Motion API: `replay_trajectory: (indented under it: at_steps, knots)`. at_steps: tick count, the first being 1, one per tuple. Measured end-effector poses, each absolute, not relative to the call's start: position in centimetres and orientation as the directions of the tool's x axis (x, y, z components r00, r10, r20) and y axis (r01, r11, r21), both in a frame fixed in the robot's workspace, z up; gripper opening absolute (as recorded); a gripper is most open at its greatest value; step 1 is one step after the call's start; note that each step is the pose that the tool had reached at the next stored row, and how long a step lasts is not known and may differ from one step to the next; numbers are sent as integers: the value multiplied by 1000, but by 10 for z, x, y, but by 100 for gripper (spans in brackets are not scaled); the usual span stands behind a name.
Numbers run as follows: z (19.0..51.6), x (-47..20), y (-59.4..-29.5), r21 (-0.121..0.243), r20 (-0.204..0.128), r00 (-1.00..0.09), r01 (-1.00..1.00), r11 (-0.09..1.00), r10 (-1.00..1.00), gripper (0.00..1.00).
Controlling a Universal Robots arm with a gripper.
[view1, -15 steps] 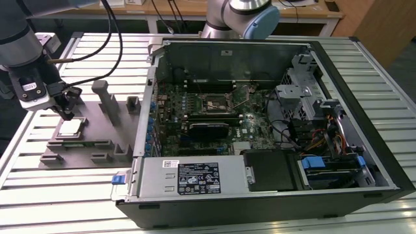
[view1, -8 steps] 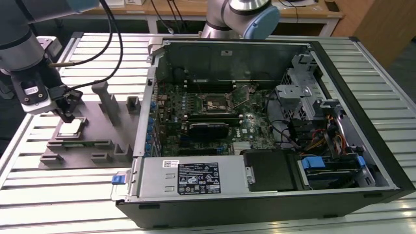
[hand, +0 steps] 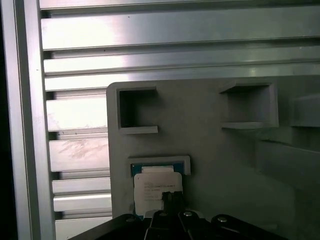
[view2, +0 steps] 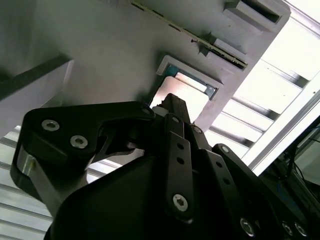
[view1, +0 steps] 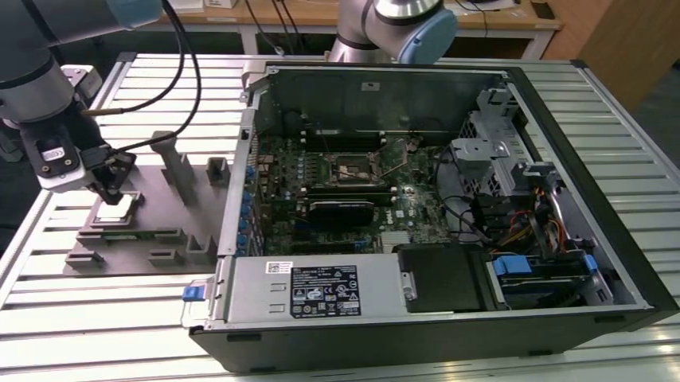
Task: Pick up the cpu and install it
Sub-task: 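Pick up the cpu and move it towards the insertion slot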
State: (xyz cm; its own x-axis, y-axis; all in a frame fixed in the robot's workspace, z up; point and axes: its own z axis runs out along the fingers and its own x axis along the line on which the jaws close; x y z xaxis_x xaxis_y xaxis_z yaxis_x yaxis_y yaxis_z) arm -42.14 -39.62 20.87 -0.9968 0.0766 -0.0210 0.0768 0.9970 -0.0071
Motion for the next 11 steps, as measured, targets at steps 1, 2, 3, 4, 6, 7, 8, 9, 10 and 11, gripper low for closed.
replay_trajectory:
  at_steps: [1,2,3,4,6,7,8,9,10,11]
  knots:
    - [208,-422,-396,-7,-21,-997,77,997,77,11]
    - [207,-423,-396,-7,-21,-997,77,997,77,11]
    - [206,-424,-396,-7,-21,-997,77,997,77,11]
    - [205,-425,-396,-7,-21,-997,77,997,77,11]
    - [203,-428,-396,-7,-21,-997,77,997,77,11]
    - [202,-429,-396,-7,-21,-997,77,997,77,11]
    - [201,-429,-396,-6,-22,-997,77,997,77,11]
    - [200,-430,-396,-5,-22,-997,77,997,77,11]
    - [200,-431,-396,-4,-22,-997,77,997,77,11]
    - [199,-432,-396,-3,-22,-997,77,997,76,11]
